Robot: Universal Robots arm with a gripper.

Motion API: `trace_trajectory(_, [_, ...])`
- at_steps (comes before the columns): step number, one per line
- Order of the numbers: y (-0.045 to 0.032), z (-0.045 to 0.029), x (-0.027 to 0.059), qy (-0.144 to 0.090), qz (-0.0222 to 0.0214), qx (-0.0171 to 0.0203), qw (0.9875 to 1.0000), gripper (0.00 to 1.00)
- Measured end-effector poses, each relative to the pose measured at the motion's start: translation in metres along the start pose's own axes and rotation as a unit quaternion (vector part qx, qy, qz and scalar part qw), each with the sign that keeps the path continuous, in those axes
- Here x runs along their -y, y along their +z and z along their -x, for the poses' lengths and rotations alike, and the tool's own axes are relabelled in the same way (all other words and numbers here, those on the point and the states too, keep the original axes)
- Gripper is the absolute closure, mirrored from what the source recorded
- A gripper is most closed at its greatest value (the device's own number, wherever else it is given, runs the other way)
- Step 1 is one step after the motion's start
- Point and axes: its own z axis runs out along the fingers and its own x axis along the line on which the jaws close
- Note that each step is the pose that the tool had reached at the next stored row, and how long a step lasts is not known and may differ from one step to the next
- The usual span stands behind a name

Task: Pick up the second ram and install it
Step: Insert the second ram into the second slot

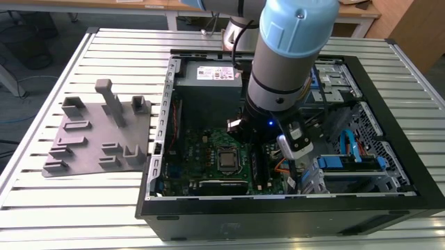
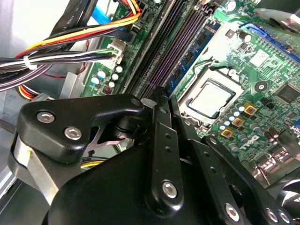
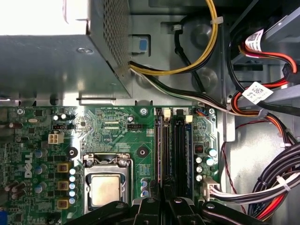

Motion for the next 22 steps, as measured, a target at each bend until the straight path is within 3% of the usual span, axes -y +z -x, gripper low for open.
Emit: trace_trajectory(22, [0.0063, 0.0000, 0.0004, 0.000, -0.0002, 0.0000, 1.0000, 0.86])
